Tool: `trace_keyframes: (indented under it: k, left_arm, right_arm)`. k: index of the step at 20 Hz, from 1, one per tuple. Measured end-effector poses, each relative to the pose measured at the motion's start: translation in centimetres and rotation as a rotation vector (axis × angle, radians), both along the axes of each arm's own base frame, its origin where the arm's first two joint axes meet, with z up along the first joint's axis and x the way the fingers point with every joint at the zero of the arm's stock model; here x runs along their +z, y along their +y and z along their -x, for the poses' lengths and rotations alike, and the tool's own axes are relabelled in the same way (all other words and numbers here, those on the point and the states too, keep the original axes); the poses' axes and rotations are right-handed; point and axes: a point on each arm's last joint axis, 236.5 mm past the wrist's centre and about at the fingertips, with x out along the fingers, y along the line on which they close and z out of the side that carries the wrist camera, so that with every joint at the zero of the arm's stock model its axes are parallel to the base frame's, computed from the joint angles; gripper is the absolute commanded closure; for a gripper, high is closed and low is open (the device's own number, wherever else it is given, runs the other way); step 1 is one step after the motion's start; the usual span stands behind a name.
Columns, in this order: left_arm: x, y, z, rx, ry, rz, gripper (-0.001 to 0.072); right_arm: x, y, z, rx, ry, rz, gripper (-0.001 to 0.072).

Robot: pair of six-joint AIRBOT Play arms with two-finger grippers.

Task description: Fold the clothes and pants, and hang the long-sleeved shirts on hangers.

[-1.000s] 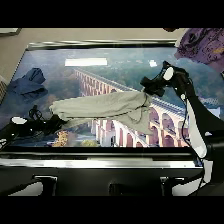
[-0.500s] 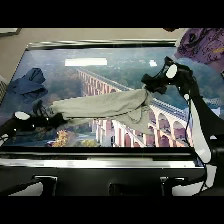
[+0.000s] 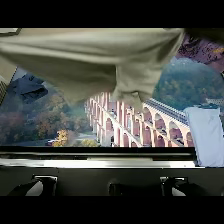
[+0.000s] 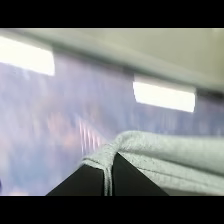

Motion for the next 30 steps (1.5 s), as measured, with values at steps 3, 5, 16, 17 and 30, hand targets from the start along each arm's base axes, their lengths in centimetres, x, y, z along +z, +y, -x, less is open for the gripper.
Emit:
trace_keyframes:
  k: [3, 5, 16, 17, 30]
  left_arm:
    - [10.5, 0.0, 8.7, 0.092, -0.246, -0.054, 0.0696]
    - [14.3, -0.2, 14.5, 0.15, -0.356, -0.071, 0.0696]
    - [8.6, 2.7, 14.3, 0.262, -0.144, -0.094, 0.0695]
    - [6.0, 3.2, 11.6, 0.245, -0.063, -0.097, 0.0695]
    - [-36.2, 1.4, -12.9, 0.042, 0.713, -0.005, 0.0695]
  right_arm:
    - [9.7, -1.5, 8.8, -0.014, -0.227, 0.028, 0.0677]
    - [14.3, -2.3, 15.1, -0.022, -0.352, 0.027, 0.0677]
    - [12.0, -2.6, 18.3, -0.03, -0.224, -0.057, 0.0677]
    - [9.4, -2.0, 15.6, -0.025, -0.13, -0.067, 0.0677]
    - [-37.7, 7.1, -10.1, 0.007, 0.851, -0.326, 0.0673]
